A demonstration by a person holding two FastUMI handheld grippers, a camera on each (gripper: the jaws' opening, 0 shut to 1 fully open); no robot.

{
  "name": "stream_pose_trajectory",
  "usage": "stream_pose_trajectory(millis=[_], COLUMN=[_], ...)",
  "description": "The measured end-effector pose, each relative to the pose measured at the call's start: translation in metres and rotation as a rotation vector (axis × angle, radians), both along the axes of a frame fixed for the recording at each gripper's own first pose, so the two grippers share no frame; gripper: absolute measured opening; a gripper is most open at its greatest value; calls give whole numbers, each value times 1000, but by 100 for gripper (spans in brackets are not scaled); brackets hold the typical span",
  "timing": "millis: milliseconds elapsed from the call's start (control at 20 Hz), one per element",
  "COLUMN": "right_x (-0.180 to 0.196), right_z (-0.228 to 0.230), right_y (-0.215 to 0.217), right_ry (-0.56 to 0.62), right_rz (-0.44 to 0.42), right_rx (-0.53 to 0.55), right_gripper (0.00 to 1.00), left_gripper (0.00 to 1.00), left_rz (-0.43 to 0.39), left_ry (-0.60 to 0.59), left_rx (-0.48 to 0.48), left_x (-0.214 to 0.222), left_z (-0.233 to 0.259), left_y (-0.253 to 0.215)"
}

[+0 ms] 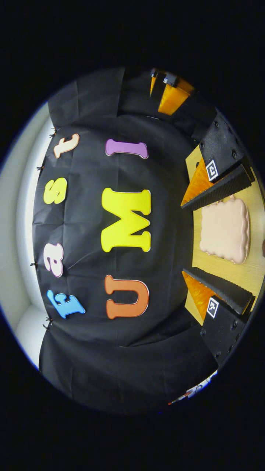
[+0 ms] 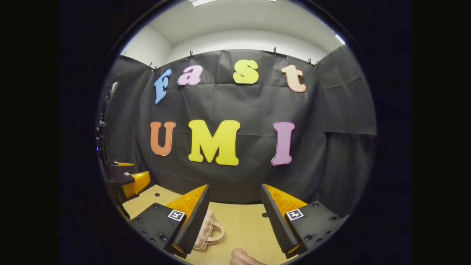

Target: First open the suitcase, pack the skin care products into it, and then close the suitcase.

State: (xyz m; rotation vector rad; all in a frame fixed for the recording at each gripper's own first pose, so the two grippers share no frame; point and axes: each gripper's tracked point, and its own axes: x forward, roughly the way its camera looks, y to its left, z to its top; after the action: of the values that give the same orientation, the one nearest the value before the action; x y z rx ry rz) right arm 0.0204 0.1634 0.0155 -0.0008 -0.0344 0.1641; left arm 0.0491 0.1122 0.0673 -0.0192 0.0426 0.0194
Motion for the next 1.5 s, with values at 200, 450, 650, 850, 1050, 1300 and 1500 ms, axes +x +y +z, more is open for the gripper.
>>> stream_pose_trajectory(millis=[200, 450, 650, 850, 1050, 1300, 1500], right_x=[-13, -22, -25, -27, -29, -26, -22], right_z=[-9, -23, -17, -18, -16, -24, -33], right_y=[18, 35, 48, 65, 77, 79, 79], right_ry=[8, 39, 31, 31, 27, 43, 68], right_rz=[27, 69, 107, 149, 188, 205, 207], right_rx=[8, -26, -41, -44, -55, -62, -70], right_gripper=[81, 81, 81, 81, 81, 81, 81], left_gripper=[99, 98, 99, 98, 98, 100, 99], left_rz=[12, -19, -13, 17, 40, 36, 55], left_ry=[-42, -28, -4, 4, 11, 51, 77], left_rx=[50, 16, 8, -4, -11, -19, -38], left_x=[-28, -39, -42, -47, -49, -47, -46], left_z=[9, -6, -12, -13, -13, -26, -36], left_y=[8, -6, -4, 8, 14, 10, 15])
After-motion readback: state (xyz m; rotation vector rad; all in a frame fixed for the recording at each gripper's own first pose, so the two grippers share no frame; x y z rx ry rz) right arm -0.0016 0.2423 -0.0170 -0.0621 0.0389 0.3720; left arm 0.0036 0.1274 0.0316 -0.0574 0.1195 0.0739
